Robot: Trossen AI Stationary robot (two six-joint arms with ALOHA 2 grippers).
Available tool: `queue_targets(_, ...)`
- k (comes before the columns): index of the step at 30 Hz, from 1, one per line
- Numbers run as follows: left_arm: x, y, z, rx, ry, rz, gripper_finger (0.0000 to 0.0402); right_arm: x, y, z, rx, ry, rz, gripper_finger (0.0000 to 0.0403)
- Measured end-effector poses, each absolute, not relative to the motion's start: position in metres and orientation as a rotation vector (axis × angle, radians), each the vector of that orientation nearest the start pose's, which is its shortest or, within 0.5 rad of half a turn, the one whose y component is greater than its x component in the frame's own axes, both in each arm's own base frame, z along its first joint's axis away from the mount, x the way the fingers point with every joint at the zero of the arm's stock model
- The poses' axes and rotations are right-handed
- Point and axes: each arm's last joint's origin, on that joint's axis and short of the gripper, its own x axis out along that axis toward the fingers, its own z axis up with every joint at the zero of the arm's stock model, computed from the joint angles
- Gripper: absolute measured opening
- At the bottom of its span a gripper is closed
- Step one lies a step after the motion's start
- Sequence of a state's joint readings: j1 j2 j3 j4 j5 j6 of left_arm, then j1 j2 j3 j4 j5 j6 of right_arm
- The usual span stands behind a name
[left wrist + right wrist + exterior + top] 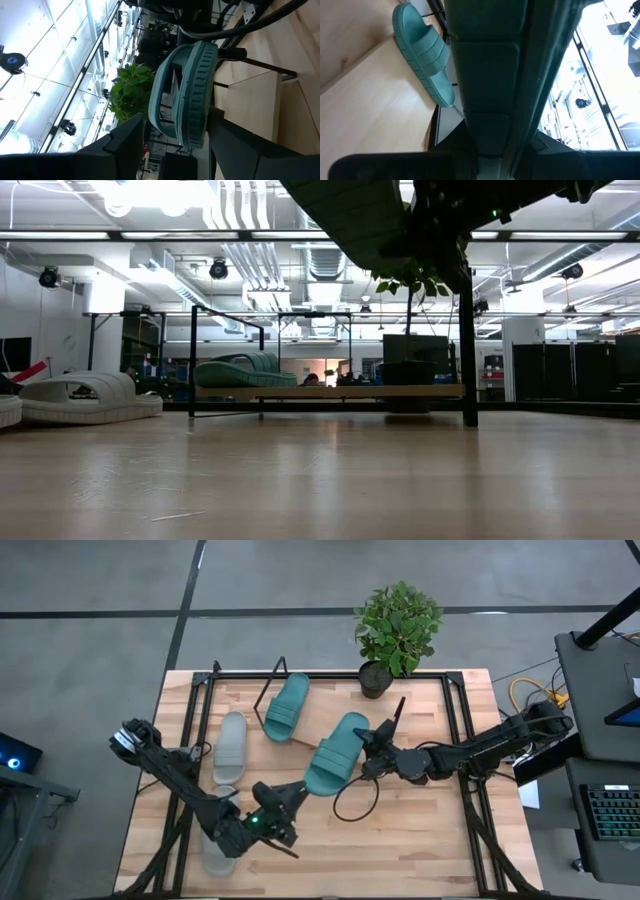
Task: Pick and place slides into the shelf
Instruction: Put the green slipper on the shelf
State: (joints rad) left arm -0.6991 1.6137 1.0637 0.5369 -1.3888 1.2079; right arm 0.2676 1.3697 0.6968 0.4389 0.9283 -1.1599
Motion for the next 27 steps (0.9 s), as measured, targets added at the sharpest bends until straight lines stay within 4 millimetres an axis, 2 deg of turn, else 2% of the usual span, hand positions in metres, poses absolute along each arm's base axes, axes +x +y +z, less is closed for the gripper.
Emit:
queue_targets(14, 0.29, -0.192, 0.285, 1.119, 0.414, 0.578, 0.0201, 0.275, 0.051, 0.235, -1.254, 0.574, -0.466, 0.0063)
queue_targets(20, 0.297, -0.19, 0.29, 1.098, 0.455, 0.451, 0.0201, 0.275, 0.051, 0.235, -1.256, 0.578, -0.467, 0.0063)
queue_targets(27, 0.299, -0.189, 0.296, 1.075, 0.452, 0.444, 0.02, 0.275, 0.051, 0.235, -1.256, 0.58, -0.47, 0.0063)
